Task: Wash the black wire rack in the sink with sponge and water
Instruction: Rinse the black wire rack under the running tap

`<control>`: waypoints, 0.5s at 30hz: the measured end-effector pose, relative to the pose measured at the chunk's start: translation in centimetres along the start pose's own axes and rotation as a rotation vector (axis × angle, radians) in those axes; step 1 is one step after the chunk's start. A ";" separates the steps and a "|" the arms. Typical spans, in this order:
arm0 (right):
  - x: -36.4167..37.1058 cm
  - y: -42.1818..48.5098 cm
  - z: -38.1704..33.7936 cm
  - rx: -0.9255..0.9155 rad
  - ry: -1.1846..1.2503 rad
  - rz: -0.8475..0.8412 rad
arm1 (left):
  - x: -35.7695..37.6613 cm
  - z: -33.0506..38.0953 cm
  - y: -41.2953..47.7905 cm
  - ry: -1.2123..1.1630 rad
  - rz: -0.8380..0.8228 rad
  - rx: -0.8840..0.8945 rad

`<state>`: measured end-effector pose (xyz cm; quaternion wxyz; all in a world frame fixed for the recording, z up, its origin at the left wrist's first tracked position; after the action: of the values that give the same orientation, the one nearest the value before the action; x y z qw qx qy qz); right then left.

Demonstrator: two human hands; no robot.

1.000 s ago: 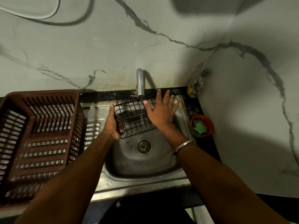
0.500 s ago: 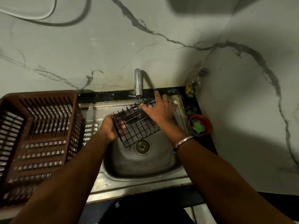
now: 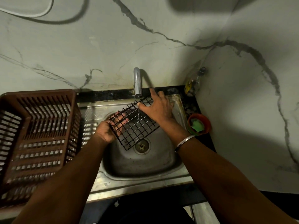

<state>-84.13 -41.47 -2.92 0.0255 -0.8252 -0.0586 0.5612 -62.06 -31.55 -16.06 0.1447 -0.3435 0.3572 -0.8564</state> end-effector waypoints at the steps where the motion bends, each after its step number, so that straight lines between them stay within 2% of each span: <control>1: 0.0 -0.1 0.0 -0.004 -0.004 0.001 | 0.0 0.1 0.1 -0.001 0.019 0.013; 5: 0.4 -1.5 -1.4 -0.063 -0.077 0.086 | 0.9 0.4 0.2 -0.018 0.039 0.031; 10: 4.4 -5.7 -7.0 -0.460 -0.195 0.014 | 0.4 0.4 1.0 -0.003 0.101 0.016; 11: 4.3 -5.5 -6.6 -0.469 -0.194 0.015 | 0.3 0.5 0.9 0.001 0.105 0.007; 14: 3.9 -3.6 -3.7 -0.258 -0.130 0.021 | -0.1 0.6 0.8 -0.029 0.103 0.004; 15: 4.3 -3.9 -3.7 -0.247 -0.120 0.012 | -0.1 0.5 0.7 -0.024 0.106 0.003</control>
<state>-79.35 -37.00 -5.13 -0.0831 -0.7875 -0.1235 0.5981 -61.63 -32.27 -16.29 0.1946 -0.3344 0.3717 -0.8439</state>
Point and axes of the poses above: each hand's wrist, its own y-axis towards the middle knuckle, its own x-axis out of the palm, z = x × y, the point moved 9 cm from there along y, towards the middle knuckle, and after that the axes turned 2 degrees about y, right-handed, at the moved point
